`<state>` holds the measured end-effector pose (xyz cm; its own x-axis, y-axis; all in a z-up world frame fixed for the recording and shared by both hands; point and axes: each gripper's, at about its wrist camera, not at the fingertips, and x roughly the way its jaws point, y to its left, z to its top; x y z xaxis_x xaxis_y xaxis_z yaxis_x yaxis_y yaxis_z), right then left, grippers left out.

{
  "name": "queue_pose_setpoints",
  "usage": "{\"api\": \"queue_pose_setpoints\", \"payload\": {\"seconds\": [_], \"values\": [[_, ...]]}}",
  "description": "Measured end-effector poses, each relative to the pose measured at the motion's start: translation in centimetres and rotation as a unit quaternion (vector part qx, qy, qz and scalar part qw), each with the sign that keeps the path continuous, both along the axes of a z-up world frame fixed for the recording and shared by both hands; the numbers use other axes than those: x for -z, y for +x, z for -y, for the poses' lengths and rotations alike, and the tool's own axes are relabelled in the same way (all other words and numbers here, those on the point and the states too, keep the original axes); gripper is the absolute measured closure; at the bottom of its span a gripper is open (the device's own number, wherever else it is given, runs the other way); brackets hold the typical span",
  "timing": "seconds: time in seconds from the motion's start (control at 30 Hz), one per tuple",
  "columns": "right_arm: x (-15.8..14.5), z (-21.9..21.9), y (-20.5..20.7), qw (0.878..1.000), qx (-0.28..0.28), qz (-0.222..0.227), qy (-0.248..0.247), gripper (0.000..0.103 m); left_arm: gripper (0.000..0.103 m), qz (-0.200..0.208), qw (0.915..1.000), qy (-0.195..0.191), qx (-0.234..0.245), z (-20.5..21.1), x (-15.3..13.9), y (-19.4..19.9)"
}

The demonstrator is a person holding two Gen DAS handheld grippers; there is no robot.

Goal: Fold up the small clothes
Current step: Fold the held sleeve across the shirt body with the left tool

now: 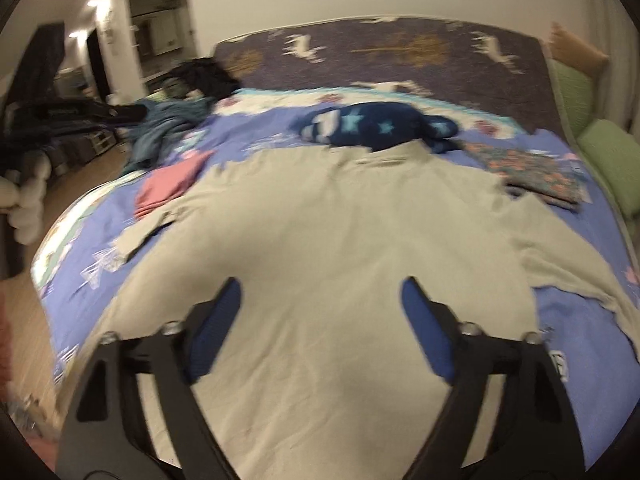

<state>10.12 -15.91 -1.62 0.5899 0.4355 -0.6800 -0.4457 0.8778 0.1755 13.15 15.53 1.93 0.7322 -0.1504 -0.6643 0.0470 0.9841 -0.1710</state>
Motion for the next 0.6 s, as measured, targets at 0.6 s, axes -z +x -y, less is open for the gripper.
{"api": "queue_pose_setpoints", "payload": {"seconds": [0.6], "values": [[4.6, -25.6, 10.7, 0.944, -0.146, -0.285, 0.085, 0.049, 0.045, -0.091, 0.9937, 0.049, -0.042, -7.1, 14.0, -2.4]]}}
